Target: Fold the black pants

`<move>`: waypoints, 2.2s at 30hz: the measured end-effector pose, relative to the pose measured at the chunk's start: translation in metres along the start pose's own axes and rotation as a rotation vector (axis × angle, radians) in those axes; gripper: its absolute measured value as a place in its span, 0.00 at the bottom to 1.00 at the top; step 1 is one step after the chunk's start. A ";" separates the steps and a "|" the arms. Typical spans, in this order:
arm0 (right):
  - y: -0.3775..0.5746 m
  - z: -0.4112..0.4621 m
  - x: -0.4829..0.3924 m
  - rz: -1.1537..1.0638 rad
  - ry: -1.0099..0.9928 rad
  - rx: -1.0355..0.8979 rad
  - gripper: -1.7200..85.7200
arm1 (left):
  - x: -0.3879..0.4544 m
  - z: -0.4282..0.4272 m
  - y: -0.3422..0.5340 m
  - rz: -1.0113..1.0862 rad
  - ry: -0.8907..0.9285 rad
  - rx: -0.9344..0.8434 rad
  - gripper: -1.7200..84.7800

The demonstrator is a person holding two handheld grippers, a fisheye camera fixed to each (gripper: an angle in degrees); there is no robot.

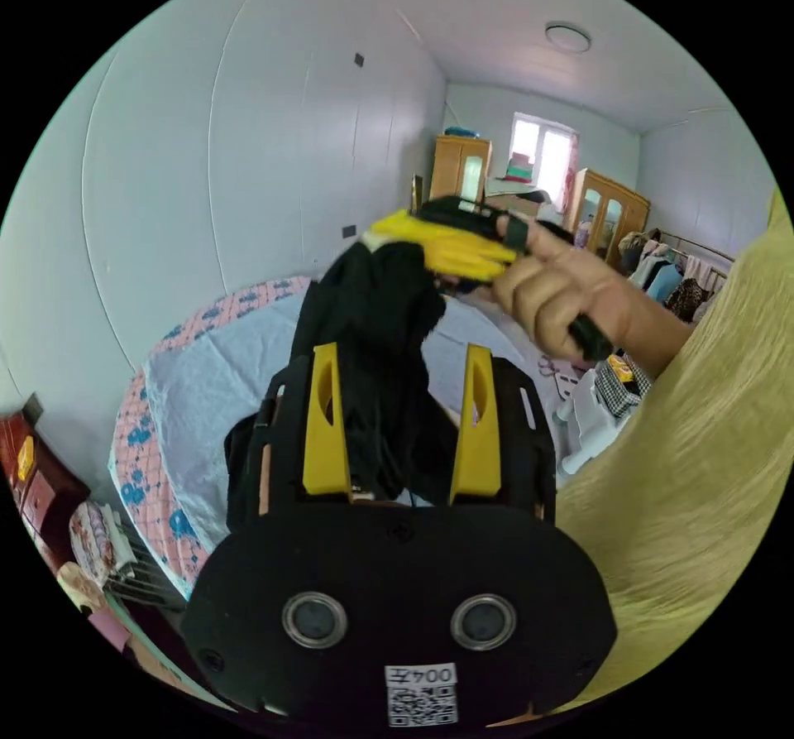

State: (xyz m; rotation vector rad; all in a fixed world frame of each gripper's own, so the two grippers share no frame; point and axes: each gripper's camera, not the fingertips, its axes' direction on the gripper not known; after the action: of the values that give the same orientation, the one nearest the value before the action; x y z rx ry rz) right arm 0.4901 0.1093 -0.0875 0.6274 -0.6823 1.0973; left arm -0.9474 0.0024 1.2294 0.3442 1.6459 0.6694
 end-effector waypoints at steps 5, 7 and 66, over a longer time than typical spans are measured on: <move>0.023 0.027 -0.019 -0.042 0.041 0.000 0.04 | -0.042 0.006 -0.025 -0.029 0.051 -0.028 0.07; 0.031 0.027 -0.026 -0.074 0.069 0.039 0.06 | -0.078 0.011 -0.028 -0.160 0.192 -0.034 0.06; 0.183 0.294 -0.175 -1.191 0.297 -1.261 0.07 | 0.067 0.024 -0.184 0.823 0.644 -0.132 0.28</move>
State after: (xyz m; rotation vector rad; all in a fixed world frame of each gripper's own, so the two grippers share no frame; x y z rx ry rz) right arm 0.2127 -0.1512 -0.0106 -0.2752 -0.4668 -0.4237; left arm -0.9107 -0.0981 1.0642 0.7842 2.0330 1.6271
